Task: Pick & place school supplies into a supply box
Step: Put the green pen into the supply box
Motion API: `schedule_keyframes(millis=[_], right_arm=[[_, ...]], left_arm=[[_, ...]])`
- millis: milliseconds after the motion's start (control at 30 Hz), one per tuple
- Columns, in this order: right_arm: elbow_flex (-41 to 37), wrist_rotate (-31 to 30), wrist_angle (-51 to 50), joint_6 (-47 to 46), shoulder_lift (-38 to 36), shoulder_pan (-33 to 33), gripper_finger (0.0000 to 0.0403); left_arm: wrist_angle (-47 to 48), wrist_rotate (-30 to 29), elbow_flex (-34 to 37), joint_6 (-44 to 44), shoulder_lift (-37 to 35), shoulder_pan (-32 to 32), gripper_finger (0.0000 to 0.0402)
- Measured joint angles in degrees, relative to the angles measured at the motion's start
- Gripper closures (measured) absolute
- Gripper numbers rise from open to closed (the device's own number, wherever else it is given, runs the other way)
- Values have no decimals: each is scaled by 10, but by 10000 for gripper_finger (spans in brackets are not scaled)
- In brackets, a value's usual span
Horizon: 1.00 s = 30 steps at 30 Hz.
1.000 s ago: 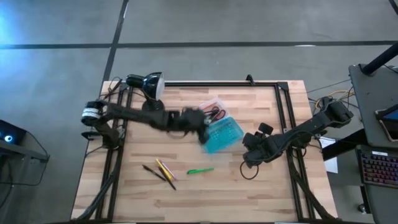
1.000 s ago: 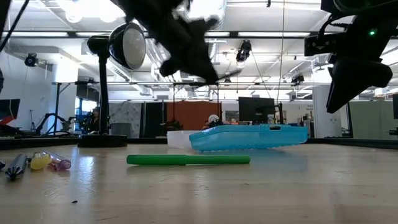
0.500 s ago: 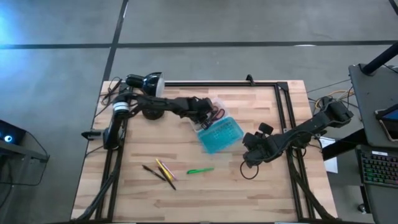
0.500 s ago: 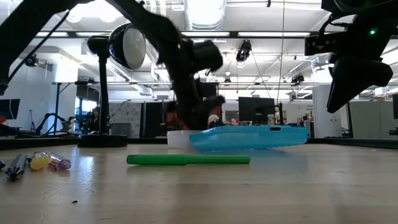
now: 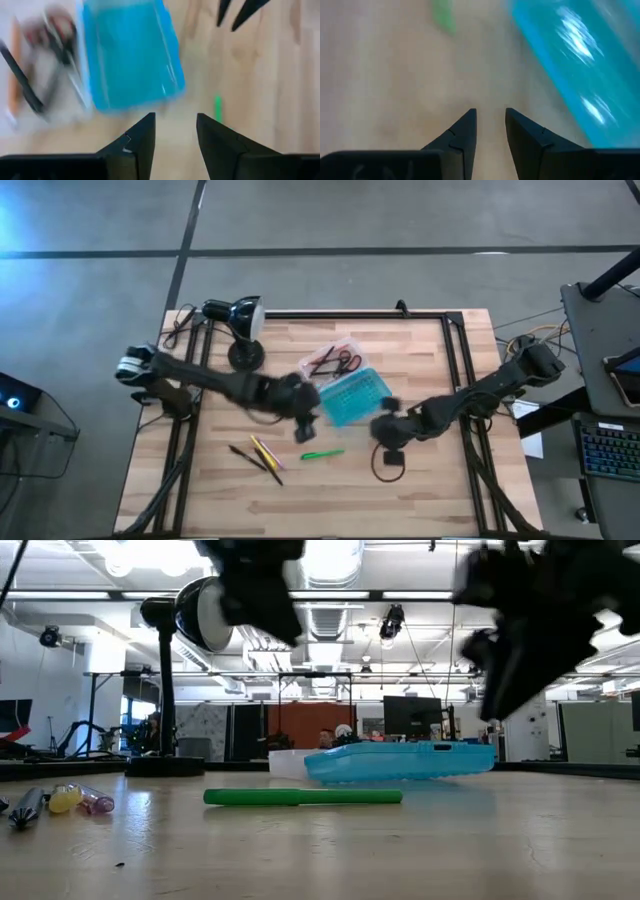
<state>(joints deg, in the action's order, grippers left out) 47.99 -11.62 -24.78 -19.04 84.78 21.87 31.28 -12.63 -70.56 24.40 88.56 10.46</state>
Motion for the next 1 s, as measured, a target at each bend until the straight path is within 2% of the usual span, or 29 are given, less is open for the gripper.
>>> schedule_keyframes(millis=[67, 133, 267, 467, 633, 767, 967, 1000], right_arm=[[5, 25, 62, 31, 24, -3, 307], [30, 25, 78, 46, 57, -4, 301], [105, 29, 68, 79, 137, -4, 279], [236, 32, 19, 97, 260, -11, 241], [327, 29, -37, 90, 355, -32, 232], [395, 58, -95, 95, 415, -48, 266], [462, 70, -173, 105, 455, -48, 373], [467, 69, -180, 104, 453, -48, 380]], left_arm=[[-5, -2, 50, 81, -27, 34, 274], [-23, -16, 96, 149, -50, 71, 274], [-59, -99, 168, 230, -95, 143, 274], [-61, -156, 222, 283, -136, 204, 274], [-63, -160, 235, 278, -151, 219, 274], [-62, -160, 240, 262, -158, 224, 274], [-44, -160, 241, 231, -158, 226, 274], [-41, -160, 242, 227, -158, 226, 274]])
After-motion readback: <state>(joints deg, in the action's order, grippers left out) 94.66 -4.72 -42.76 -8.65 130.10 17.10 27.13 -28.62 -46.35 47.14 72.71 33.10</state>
